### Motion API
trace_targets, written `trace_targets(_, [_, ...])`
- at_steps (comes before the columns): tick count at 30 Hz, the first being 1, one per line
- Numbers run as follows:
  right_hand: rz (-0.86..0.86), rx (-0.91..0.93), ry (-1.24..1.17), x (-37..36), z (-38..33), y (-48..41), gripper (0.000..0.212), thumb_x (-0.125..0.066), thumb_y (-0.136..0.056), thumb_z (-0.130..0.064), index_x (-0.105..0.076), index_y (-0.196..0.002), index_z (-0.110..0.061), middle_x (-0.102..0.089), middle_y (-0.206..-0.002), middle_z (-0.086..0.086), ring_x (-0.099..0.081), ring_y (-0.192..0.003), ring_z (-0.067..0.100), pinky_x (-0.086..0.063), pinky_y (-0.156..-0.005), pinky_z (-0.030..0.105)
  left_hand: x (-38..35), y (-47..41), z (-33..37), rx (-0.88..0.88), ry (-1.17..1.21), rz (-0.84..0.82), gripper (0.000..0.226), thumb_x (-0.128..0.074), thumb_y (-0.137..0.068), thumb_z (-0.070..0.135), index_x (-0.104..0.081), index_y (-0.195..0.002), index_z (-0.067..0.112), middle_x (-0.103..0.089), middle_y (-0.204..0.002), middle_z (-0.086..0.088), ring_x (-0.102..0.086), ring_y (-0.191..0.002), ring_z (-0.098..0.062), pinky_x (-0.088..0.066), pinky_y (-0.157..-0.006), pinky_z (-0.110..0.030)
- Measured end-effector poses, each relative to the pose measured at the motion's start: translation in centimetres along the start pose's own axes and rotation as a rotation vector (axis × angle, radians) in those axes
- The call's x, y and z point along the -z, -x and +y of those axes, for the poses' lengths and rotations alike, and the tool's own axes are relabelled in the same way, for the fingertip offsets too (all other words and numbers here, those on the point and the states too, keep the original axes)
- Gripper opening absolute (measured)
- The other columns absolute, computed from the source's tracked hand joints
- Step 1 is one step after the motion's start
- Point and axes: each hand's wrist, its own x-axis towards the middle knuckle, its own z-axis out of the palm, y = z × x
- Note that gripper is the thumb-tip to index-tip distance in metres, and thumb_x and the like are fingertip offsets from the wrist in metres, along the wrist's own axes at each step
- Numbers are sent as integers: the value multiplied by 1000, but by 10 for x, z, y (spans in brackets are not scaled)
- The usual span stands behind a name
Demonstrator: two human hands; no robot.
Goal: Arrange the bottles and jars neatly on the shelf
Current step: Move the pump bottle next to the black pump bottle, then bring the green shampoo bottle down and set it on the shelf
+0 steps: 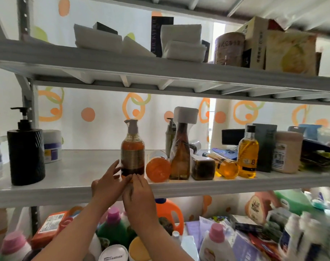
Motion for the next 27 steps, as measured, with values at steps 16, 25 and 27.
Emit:
trace_targets(16, [403, -194, 28, 172, 86, -86, 11, -52, -90, -11, -59, -97, -12, -57, -100, 6, -47, -83, 6, -30, -61, 2, -35, 17, 166, -217, 416, 294, 26, -39, -94, 12, -62, -99, 25, -61, -102, 11, -53, -96, -6, -40, -88, -21])
trace_targets(25, [144, -362, 64, 174, 139, -187, 20, -56, -88, -18, -62, -106, -13, -63, -116, 5, -57, -105, 20, -38, -81, 20, -60, -93, 174, 40, 282, -41, 31, -45, -91, 10, -63, -115, 15, -61, -123, -11, -62, -95, -28, -54, -85, -37])
trace_targets(27, [114, -380, 99, 172, 149, -209, 22, -55, -88, -19, -63, -107, -13, -63, -118, 4, -56, -106, 20, -39, -83, 21, -65, -117, 174, 79, 255, -98, 32, -50, -88, 11, -61, -118, 14, -60, -123, -15, -57, -108, -35, -50, -95, -43])
